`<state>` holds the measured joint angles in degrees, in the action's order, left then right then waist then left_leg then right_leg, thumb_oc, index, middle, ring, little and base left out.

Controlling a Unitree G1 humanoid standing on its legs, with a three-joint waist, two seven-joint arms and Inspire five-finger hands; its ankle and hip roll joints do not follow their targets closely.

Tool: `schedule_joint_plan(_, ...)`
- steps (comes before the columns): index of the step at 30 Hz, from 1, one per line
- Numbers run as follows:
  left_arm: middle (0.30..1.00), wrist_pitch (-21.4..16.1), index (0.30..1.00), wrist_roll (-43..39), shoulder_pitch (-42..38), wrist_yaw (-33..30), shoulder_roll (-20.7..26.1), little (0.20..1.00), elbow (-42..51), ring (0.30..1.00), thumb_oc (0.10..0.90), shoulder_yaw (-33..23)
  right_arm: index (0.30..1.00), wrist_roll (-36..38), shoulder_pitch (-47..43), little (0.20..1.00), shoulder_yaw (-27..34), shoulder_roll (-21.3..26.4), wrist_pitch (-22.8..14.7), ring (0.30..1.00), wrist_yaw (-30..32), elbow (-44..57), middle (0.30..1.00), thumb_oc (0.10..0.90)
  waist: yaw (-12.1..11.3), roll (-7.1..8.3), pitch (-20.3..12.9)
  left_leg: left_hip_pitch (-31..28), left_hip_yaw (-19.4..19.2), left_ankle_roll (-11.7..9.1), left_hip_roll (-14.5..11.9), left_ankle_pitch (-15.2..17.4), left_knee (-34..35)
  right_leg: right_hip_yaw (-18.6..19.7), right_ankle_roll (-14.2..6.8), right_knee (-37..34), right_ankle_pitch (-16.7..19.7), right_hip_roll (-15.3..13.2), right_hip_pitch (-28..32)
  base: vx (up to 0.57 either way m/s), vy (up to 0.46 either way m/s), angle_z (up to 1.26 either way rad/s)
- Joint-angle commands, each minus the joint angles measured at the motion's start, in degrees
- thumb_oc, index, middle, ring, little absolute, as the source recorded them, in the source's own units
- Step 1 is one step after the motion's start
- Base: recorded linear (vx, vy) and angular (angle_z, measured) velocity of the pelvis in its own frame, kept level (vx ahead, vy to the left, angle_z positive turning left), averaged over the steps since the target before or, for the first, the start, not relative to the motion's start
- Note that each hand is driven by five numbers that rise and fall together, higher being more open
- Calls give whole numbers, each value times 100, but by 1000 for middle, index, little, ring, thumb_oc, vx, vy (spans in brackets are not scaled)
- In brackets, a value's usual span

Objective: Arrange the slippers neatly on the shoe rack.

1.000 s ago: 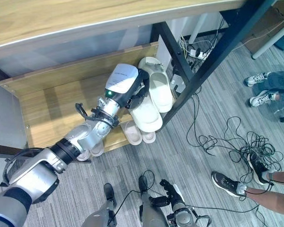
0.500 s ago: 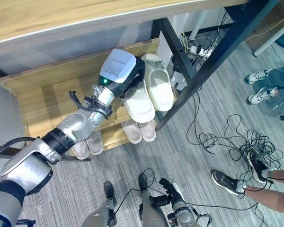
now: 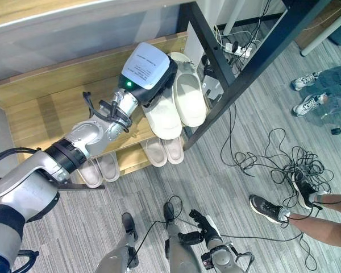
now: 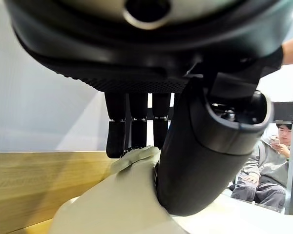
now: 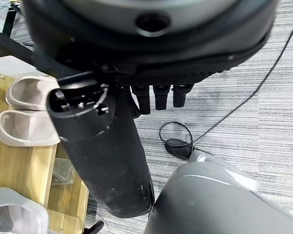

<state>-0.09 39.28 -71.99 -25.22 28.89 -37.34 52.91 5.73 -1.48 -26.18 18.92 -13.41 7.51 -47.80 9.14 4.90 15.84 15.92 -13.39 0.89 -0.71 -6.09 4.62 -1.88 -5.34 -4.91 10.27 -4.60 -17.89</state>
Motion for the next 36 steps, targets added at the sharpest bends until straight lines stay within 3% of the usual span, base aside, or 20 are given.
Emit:
schedule_joint_plan(1, 300, 47, 300, 80, -1590, -276, -145, 300, -500, 300, 400, -206, 900, 130, 117, 900, 127, 627, -165, 900, 4, 135, 900, 800, -120, -258, -103, 63, 461, -198, -71, 464, 38, -438, -424, 191, -476, -90, -46, -3, 17, -12)
schedule_joint_plan(13, 300, 215, 300, -297, -1857, -470, 68, 300, -1103, 300, 400, -418, 900, 194, 179, 900, 147, 703, -182, 900, -29, 233, 900, 800, -96, -248, -62, 66, 495, -199, -62, 452, 38, -488, -405, 218, -498, -100, -52, -11, 4, -2)
schedule_joint_plan(14, 340, 204, 340, -264, -1702, -372, -19, 340, -965, 340, 427, -500, 900, 173, 190, 900, 161, 685, -166, 900, -30, 219, 900, 800, -123, -251, -57, 59, 508, -191, -53, 460, 38, -514, -394, 217, -497, -110, -44, 0, 0, 0)
schedule_joint_plan(15, 900, 206, 900, -261, -1698, -369, -21, 900, -961, 900, 800, -503, 900, 172, 193, 900, 162, 686, -166, 900, -30, 219, 900, 800, -123, -253, -59, 59, 509, -191, -53, 461, 38, -515, -394, 216, -497, -110, -42, 0, 0, 0)
schedule_joint_plan(22, 900, 353, 900, -373, -1360, -145, -574, 900, -1391, 900, 800, -827, 900, 43, -55, 900, 70, 323, -66, 900, 155, -335, 900, 800, -185, -299, -58, 31, 564, -173, -25, 455, 38, -524, -380, 240, -510, -114, -28, -8, -7, 2)
schedule_joint_plan(36, 900, 198, 900, -785, -1211, -86, -796, 900, -1027, 900, 800, -1070, 900, 143, -105, 900, 55, 103, 127, 900, 147, -752, 900, 800, -254, -432, -188, -120, 575, -163, 4, 470, 38, -524, -334, 271, -583, -104, 88, 0, 0, 0)
